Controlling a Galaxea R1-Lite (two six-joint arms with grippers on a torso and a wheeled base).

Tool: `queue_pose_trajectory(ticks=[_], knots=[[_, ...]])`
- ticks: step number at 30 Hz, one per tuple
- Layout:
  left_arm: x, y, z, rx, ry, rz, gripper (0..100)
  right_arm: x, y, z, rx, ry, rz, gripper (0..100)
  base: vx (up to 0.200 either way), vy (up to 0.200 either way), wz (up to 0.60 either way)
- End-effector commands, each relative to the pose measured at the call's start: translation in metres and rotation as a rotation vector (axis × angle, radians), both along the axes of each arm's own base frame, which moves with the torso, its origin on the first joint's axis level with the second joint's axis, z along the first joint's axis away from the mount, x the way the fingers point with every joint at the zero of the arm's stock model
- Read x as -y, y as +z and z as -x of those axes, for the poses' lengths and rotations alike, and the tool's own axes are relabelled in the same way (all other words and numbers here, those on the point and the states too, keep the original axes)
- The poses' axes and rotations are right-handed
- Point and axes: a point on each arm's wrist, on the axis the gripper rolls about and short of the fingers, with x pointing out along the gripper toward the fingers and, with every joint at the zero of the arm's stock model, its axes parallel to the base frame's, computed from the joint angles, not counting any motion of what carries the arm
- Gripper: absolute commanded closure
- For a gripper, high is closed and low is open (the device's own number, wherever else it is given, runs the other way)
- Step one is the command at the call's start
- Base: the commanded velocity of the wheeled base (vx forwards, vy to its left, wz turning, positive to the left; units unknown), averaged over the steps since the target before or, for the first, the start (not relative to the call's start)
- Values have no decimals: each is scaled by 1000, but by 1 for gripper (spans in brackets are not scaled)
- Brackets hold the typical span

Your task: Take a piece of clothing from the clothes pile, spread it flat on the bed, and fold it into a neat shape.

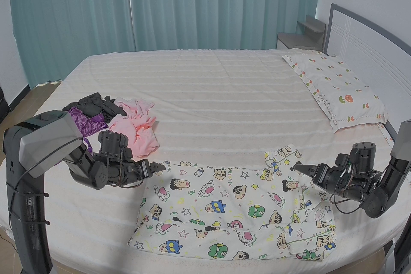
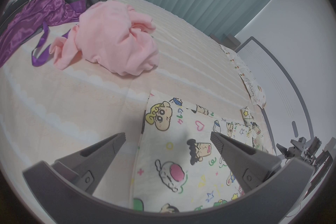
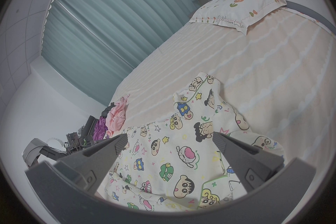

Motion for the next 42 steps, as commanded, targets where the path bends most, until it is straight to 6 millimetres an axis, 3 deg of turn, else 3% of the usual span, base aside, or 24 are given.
queue_pose_trajectory(ticks=[1, 17, 18, 23, 29, 42], knots=[[2, -25, -11, -25, -1, -2, 0, -2, -1, 2, -7, 9, 2, 0, 0, 0, 0], [17, -30, -43, 48, -7, 13, 0, -5, -3, 3, -1, 19, 1, 0, 0, 0, 0], [18, -30, -42, 45, -10, 13, 100, -5, -3, 3, -1, 19, 1, 0, 0, 0, 0], [15, -31, -42, 41, -3, 12, 100, -6, -6, 1, -5, 16, 5, 0, 0, 0, 0], [2, -28, -45, 45, 27, 8, 100, -7, 7, -5, 80, -7, 14, 0, 0, 0, 0], [-5, -14, -52, 113, 140, -62, 100, 2, -17, -69, 2, -30, 99, 0, 0, 0, 0]])
